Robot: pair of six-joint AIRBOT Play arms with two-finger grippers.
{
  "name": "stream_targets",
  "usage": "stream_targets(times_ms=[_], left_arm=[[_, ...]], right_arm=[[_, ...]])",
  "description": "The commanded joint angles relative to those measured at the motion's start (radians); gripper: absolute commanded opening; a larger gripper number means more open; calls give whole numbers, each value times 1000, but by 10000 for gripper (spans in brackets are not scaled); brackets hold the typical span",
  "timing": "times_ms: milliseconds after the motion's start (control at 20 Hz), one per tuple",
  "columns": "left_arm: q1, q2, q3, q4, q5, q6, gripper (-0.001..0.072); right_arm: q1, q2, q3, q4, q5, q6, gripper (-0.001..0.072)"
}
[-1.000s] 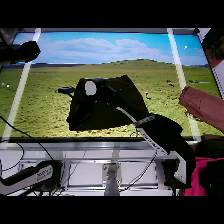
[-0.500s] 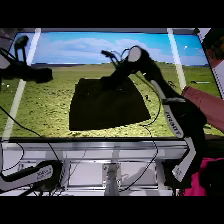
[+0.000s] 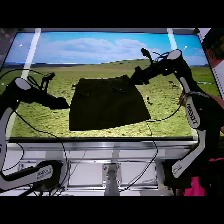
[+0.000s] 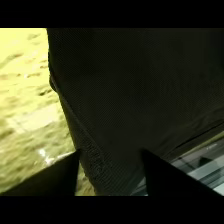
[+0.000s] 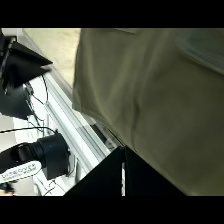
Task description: Fold the clothes and pants, and hang the long-sleeved shirts on hangers.
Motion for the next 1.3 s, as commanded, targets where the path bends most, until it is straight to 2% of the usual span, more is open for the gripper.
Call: stream_targets(times_ms=[0,50,100,350,500,700,750,800,850,1050,1250], left_arm=[[1,-2,-27,4,20,15,459],[1,-5,-27,13,22,0,458],[1,-15,-27,13,19,-7,458],[-4,-103,-27,18,-9,-8,458],[-4,-160,-27,60,-20,-68,458],[-15,-206,-28,48,-105,-70,454],[-21,-216,-28,48,-133,-70,424],[-26,-222,-28,47,-153,-69,247],[-31,-226,-28,47,-166,-69,12],[-54,-224,-28,-21,-175,-58,17],[-97,-224,-28,-77,-175,-43,17]], right_arm=[[-70,1,-51,-66,10,-18,171],[-75,1,-51,-107,8,-18,305],[-78,1,-51,-140,4,-18,341],[-91,1,-51,-194,5,12,344],[-93,1,-51,-244,6,12,344],[-93,0,-51,-350,-23,11,343],[-97,-2,-51,-360,-25,11,343],[-98,-3,-51,-361,-25,11,343],[-105,-5,-51,-362,-23,11,343],[-150,-19,-58,-372,10,5,343],[-200,-19,-171,-373,18,-2,342]])
